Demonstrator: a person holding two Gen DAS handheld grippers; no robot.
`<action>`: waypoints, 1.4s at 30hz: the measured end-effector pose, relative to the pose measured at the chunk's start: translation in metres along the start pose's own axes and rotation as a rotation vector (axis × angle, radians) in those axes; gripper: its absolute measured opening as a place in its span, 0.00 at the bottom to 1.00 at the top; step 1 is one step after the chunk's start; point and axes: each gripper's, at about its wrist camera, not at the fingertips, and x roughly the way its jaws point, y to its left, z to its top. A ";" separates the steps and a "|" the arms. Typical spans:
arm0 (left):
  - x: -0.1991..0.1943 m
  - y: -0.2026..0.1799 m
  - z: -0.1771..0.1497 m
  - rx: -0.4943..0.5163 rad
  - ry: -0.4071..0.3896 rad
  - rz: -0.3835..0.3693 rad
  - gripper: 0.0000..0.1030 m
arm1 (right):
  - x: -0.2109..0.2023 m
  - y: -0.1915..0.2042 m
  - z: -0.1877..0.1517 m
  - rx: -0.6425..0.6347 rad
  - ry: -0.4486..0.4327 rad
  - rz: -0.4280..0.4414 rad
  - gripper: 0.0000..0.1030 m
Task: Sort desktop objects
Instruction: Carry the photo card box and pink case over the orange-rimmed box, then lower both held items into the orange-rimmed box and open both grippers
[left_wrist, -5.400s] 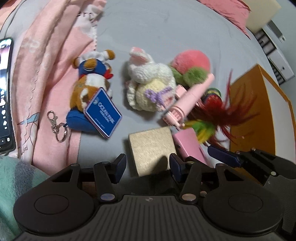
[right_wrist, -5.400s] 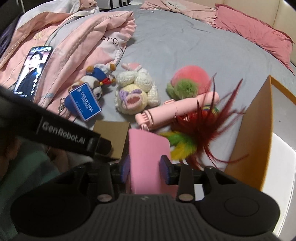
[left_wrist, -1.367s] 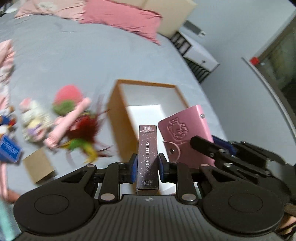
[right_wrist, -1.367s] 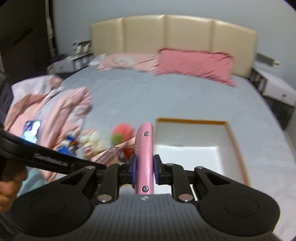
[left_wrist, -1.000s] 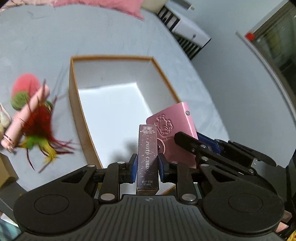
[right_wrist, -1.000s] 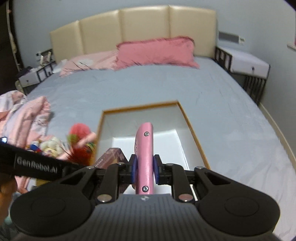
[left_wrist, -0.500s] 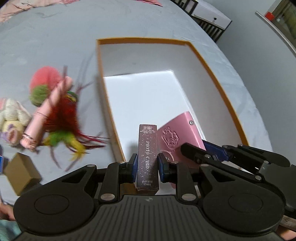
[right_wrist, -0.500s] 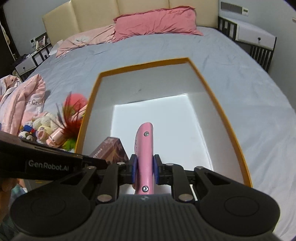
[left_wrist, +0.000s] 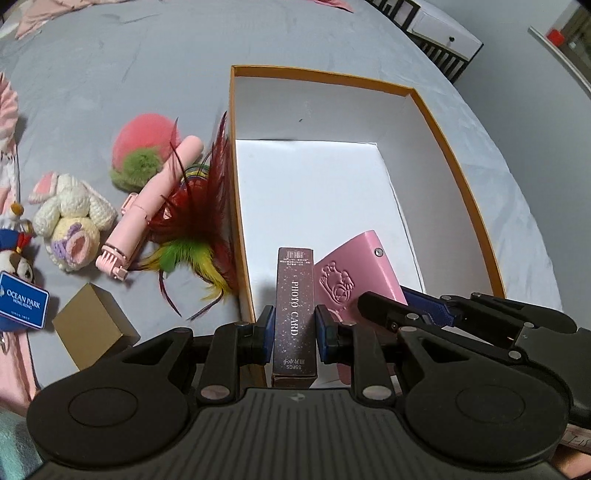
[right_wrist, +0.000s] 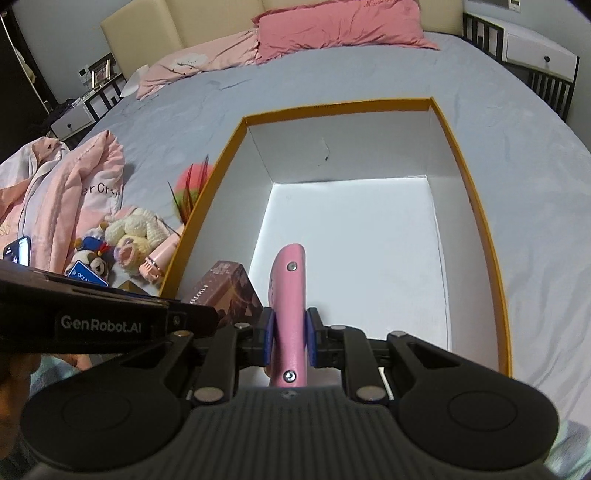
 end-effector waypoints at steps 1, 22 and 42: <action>0.000 -0.004 0.000 0.018 0.001 0.008 0.25 | -0.001 -0.002 0.000 0.011 0.004 -0.004 0.18; 0.004 -0.012 -0.002 0.045 0.046 -0.020 0.27 | 0.012 -0.030 -0.009 0.146 0.077 0.034 0.18; -0.010 0.062 -0.028 -0.246 -0.062 -0.250 0.26 | 0.038 0.008 -0.003 0.131 0.148 0.048 0.19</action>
